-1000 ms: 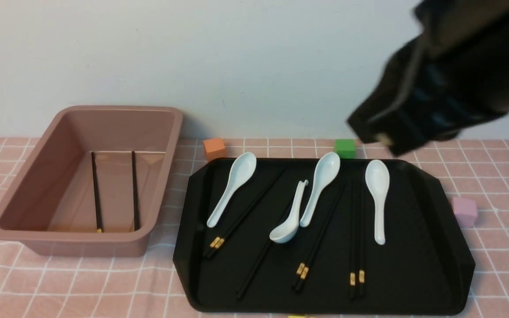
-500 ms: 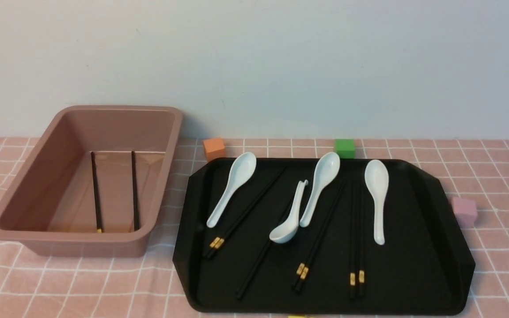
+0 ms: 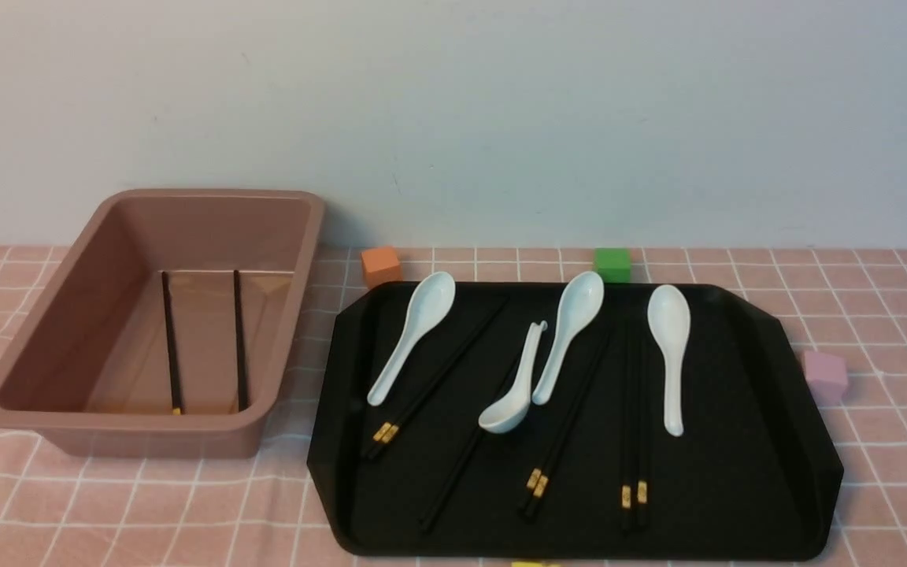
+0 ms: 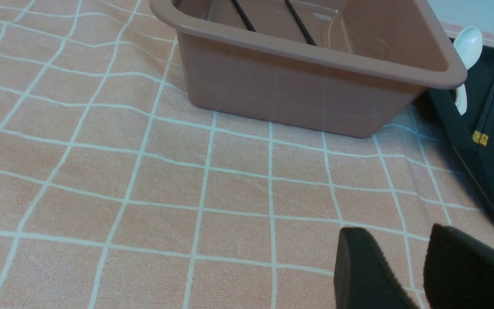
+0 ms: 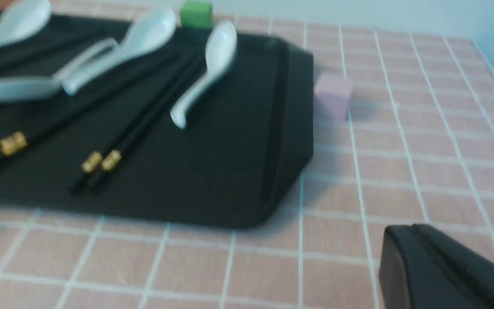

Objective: On pink tablecloth take chopsticks from black tray and put them in box.

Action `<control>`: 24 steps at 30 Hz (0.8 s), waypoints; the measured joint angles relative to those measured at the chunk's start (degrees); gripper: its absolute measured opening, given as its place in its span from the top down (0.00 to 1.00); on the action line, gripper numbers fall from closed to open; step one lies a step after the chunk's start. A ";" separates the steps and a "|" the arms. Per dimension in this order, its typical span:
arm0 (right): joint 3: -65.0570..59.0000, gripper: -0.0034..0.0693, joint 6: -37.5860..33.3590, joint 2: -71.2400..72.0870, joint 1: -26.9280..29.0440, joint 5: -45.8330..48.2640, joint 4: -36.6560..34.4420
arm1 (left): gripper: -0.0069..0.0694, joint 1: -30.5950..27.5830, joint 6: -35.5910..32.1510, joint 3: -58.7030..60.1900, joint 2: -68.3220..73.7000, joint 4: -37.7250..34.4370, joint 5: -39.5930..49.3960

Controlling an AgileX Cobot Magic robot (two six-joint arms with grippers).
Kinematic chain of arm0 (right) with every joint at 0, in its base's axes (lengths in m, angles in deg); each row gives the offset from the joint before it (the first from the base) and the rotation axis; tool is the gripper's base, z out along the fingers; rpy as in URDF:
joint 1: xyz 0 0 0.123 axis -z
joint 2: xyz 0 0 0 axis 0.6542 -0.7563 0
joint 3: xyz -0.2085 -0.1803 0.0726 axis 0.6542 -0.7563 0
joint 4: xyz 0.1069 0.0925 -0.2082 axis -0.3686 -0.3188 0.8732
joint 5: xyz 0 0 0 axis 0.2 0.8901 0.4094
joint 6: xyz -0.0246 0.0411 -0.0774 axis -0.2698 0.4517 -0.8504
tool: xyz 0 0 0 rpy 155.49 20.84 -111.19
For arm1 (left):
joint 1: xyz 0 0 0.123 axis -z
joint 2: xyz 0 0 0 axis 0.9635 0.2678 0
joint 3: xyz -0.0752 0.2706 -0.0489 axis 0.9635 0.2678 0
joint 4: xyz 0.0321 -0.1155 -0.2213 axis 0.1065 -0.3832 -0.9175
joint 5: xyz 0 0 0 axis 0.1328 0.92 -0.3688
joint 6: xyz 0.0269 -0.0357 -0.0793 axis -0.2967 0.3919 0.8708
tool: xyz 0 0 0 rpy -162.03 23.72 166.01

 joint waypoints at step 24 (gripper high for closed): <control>-0.20 0.97 -0.68 0.13 0.05 -0.46 2.08 | 0.60 0.00 0.00 0.00 0.00 0.00 0.00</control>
